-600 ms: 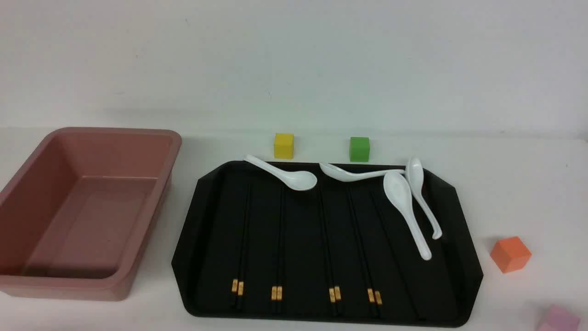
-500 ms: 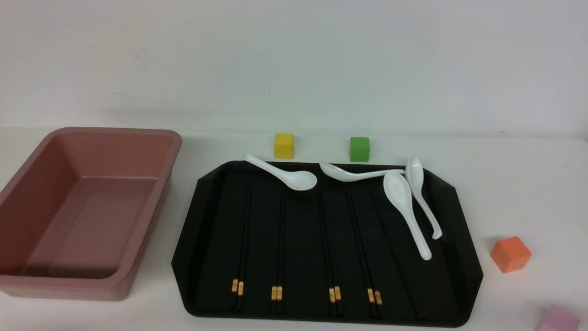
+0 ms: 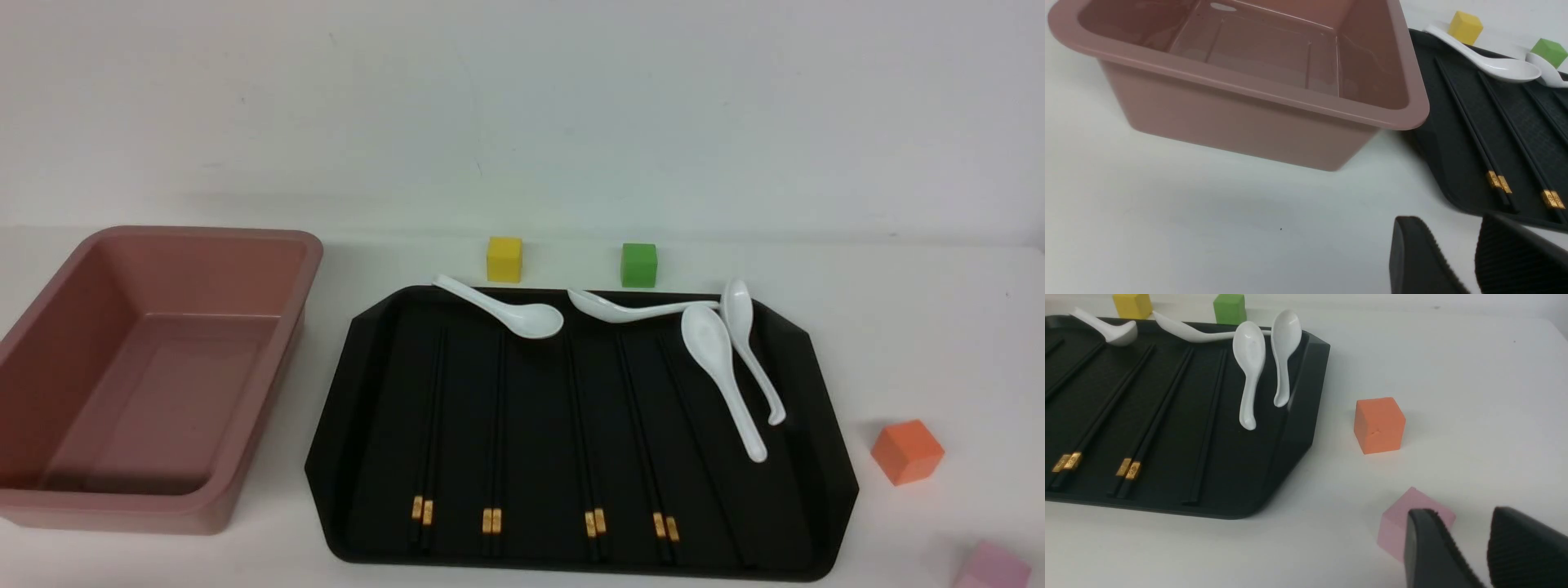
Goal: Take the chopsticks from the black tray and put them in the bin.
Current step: Use the left arm to grab a pair of chopsticks
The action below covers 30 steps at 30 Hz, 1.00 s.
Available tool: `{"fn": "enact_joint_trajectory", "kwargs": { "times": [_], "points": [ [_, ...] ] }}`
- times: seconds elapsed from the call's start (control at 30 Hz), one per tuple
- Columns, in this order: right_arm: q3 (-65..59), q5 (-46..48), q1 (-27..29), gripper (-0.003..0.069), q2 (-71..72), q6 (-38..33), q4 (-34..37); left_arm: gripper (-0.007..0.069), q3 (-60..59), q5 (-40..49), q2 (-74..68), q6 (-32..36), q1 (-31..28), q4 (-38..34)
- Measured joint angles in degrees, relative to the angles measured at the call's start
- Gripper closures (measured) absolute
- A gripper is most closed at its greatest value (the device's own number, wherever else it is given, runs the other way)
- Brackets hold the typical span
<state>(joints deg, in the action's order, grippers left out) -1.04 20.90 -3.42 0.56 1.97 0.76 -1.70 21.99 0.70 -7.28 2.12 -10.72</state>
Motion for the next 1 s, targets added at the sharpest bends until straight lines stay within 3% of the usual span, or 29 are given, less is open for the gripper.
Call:
{"fn": "enact_joint_trajectory", "kwargs": {
  "times": [0.77, 0.87, 1.0],
  "points": [
    [0.0, 0.0, 0.0, 0.0419, 0.0, 0.0, 0.0, 0.0386, 0.0, 0.0, 0.0, -0.5, 0.0, -1.0],
    [0.0, 0.0, 0.0, 0.0419, 0.0, 0.0, 0.0, 0.0386, 0.0, 0.0, 0.0, -6.6, 0.0, -10.7],
    [0.0, 0.0, 0.0, 0.0419, 0.0, 0.0, 0.0, 0.0386, 0.0, -0.3, 0.0, -18.2, 0.0, -30.7]
  ]
}}
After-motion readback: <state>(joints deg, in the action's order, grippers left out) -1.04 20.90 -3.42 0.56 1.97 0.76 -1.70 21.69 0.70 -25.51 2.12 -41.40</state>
